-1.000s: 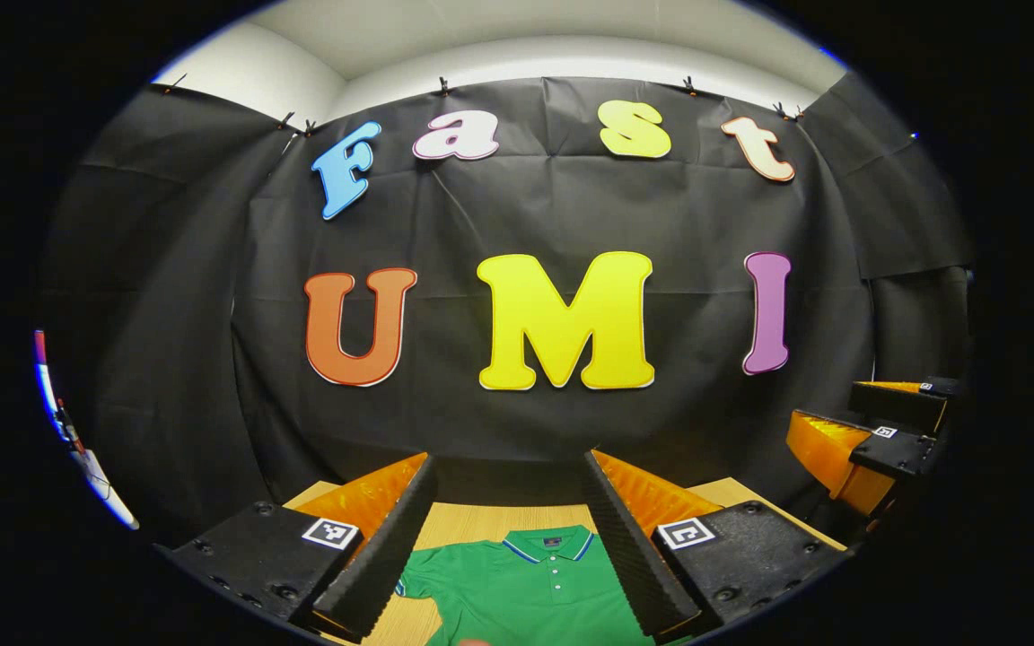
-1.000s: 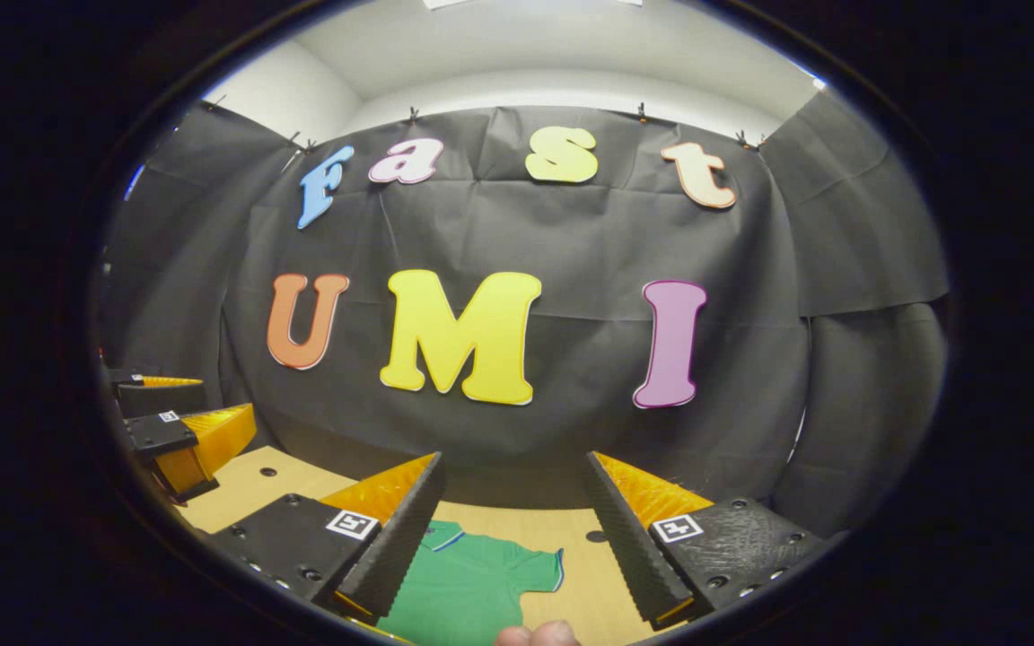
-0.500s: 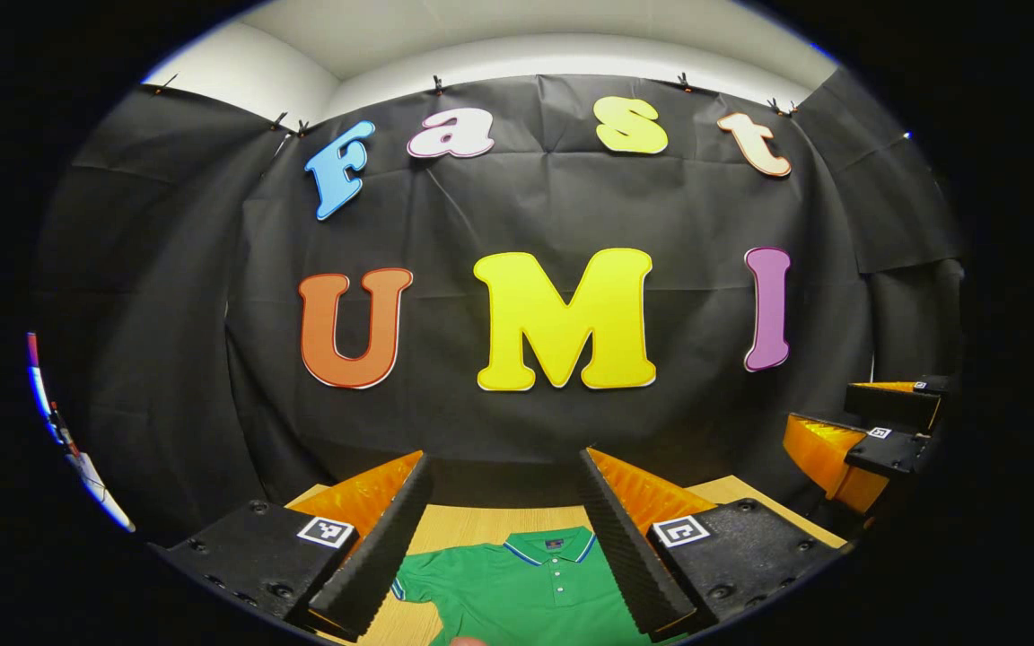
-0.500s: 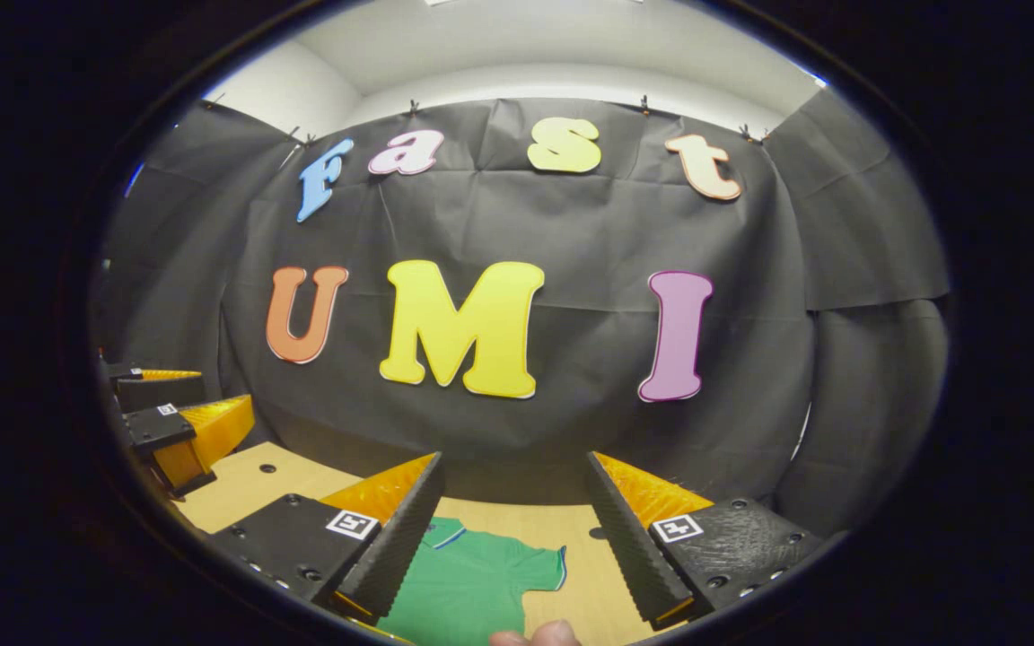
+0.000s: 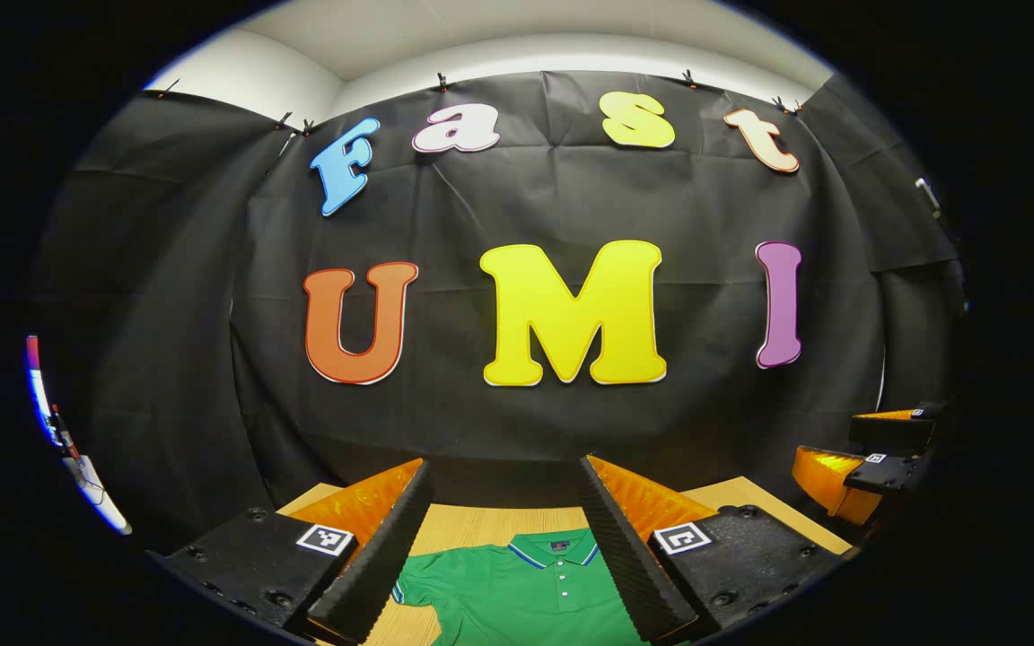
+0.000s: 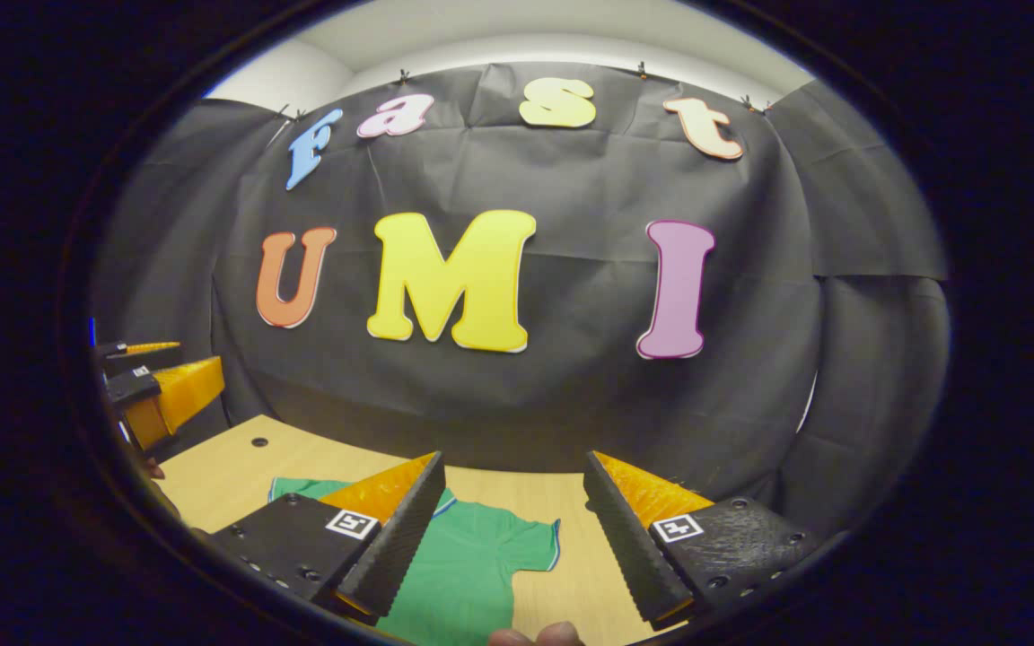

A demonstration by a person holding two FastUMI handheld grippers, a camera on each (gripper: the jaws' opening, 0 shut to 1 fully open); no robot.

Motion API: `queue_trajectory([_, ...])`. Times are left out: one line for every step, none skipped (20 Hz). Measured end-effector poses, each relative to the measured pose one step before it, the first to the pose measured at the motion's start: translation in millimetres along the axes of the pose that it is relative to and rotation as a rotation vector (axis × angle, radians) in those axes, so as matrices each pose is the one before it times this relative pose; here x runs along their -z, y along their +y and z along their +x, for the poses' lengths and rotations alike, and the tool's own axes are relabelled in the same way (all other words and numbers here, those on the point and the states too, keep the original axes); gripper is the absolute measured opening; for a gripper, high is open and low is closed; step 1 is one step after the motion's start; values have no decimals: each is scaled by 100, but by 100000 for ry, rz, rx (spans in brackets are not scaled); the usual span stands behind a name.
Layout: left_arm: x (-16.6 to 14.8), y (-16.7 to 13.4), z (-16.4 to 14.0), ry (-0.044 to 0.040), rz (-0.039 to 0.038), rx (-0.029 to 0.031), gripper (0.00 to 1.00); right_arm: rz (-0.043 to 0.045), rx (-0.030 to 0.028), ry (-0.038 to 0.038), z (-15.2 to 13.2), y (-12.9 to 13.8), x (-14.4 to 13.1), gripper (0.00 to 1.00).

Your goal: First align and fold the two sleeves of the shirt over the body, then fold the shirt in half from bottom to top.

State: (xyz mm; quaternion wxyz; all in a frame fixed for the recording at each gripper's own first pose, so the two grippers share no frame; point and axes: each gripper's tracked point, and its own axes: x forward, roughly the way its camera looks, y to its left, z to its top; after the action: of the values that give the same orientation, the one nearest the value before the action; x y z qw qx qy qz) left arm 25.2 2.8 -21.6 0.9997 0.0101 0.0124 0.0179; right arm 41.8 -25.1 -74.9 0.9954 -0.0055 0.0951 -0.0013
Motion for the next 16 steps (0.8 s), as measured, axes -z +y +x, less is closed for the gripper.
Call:
queue_trajectory([180, -104, 25, 6, -240, -429, 100, -773, 200, 2197, 588, -410, 952, 97])
queue_trajectory([267, -111, 50, 399, -348, -295, 100, -586, 281, 2578, 706, -535, 1112, 97])
queue_trajectory([199, -165, -13, 529, -250, -230, 100, -441, 333, 2517, 905, -501, 1036, 95])
queue_trajectory([221, -203, 96, 435, -168, 40, 100, -967, 281, 2633, 1111, -514, 1206, 95])
queue_trajectory([79, -202, 4, 196, -60, 117, 100, -645, 171, 3010, 1340, -489, 1102, 95])
queue_trajectory([52, -39, 82, 61, 10, -262, 100, 474, -435, 2876, 1428, -365, 1227, 97])
queue_trajectory([32, -136, 29, 184, -80, -236, 100, 672, -284, 4390, 1597, -430, 1349, 95])
queue_trajectory([165, -176, 112, 150, -32, -114, 100, 967, -400, 3982, 1831, -210, 1325, 95])
queue_trajectory([93, -109, 136, 233, 99, -308, 100, 680, -407, 4298, 1666, -405, 1337, 95])
queue_trajectory([285, -138, 108, 355, 232, -394, 100, 276, 43, 3405, 1627, -656, 1237, 98])
queue_trajectory([253, -83, 98, 612, 287, -374, 100, -340, -9, 3011, 1567, -562, 1095, 95])
queue_trajectory([260, -171, 215, 870, 498, -89, 100, 744, -97, 2824, 1623, -425, 1042, 96])
queue_trajectory([310, -88, 110, 843, 855, -445, 100, 820, -145, 3314, 1610, -319, 1054, 98])
queue_trajectory([314, -48, 119, 788, 817, -683, 100, 1115, 224, 3505, 1830, -349, 1057, 95])
queue_trajectory([256, -57, 72, 731, 674, -368, 100, 718, 122, 2183, 1522, -262, 600, 98])
queue_trajectory([269, -182, -11, 577, 521, -65, 100, 7, 251, 1470, 1402, -461, 559, 95])
